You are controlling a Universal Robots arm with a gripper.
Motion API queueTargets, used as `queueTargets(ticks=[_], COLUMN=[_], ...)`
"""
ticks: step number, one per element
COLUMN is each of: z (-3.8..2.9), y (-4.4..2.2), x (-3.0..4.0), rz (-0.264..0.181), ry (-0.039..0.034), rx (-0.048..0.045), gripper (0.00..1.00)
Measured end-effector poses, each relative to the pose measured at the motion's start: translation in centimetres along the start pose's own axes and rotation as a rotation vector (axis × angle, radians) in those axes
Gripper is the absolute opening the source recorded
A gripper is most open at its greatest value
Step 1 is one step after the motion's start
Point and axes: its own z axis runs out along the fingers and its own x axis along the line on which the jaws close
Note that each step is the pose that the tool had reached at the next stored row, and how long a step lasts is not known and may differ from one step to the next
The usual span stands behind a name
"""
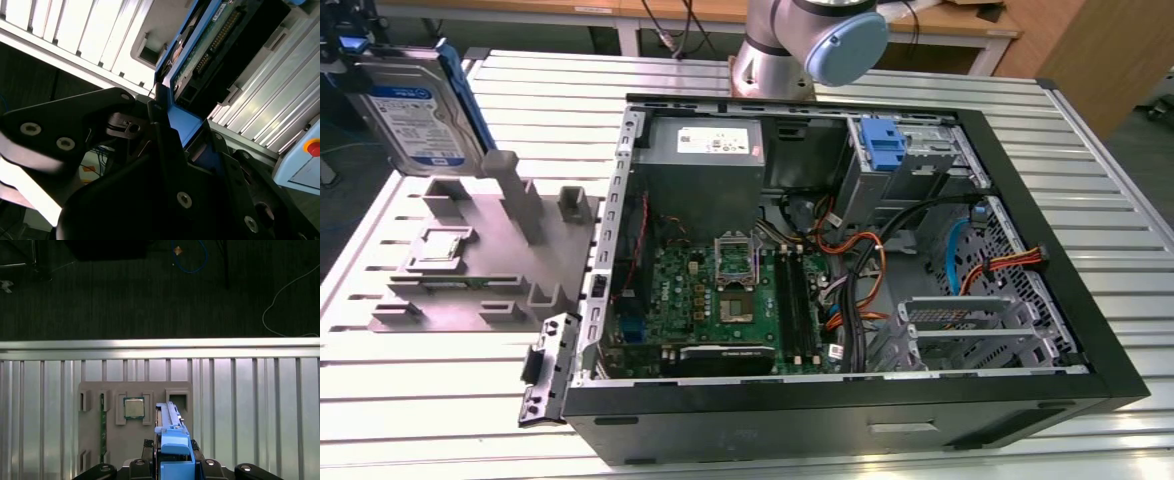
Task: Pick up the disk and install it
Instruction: 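Pick up the disk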
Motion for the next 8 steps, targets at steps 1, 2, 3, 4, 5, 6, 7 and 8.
queueTargets(ticks=[1,2,3,4,5,6,7,8], z=[-0.04,-0.09,-0.13,-0.17,-0.21,-0.25,-0.30,-0.34], y=[0.00,0.00,0.00,0.00,0.00,0.00,0.00,0.01], x=[0.00,0.00,0.00,0.00,0.00,0.01,0.01,0.01], rz=[0.000,0.000,0.000,0.000,0.000,0.000,0.000,0.000], ry=[0.0002,0.0004,0.0006,0.0008,0.0010,0.0011,0.0013,0.0016], rx=[-0.0001,-0.0001,-0.0001,-0.0001,0.0000,0.0000,0.0000,0.0000], gripper=[0.36,0.36,0.36,0.36,0.36,0.36,0.36,0.36])
